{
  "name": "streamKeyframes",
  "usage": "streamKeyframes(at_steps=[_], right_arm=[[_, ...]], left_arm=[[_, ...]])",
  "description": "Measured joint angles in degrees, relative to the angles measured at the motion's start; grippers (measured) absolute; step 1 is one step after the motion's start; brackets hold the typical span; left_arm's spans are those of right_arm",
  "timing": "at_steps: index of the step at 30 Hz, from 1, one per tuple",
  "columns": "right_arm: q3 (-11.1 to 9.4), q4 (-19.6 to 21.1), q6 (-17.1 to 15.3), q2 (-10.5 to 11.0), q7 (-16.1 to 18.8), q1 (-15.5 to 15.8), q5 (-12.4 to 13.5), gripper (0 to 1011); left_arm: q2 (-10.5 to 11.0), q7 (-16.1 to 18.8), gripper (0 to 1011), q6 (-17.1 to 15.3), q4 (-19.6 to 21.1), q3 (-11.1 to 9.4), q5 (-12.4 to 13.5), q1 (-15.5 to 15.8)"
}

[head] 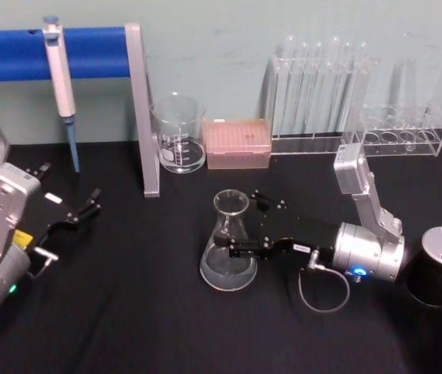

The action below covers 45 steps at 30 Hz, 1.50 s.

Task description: Grasp the erlenmeyer flask with one hand, shake it three times, then place it back.

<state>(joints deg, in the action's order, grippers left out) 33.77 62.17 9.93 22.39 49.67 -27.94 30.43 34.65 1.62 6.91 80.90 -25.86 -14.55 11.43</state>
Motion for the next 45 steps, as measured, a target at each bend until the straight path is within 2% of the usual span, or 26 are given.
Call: streamKeyframes(at_steps=[11, 45], right_arm=[[0.3, -1.5, -0.1, -0.6, 0.6, -0.9, 0.2, 1000], [0.3, -1.5, -0.3, -0.5, 0.2, -0.9, 0.1, 1000]], left_arm=[[0.0, 0.0, 1001, 0.0, 0.0, 0.0, 0.0, 0.0], [0.0, 0.0, 1001, 0.0, 0.0, 0.0, 0.0, 0.0]])
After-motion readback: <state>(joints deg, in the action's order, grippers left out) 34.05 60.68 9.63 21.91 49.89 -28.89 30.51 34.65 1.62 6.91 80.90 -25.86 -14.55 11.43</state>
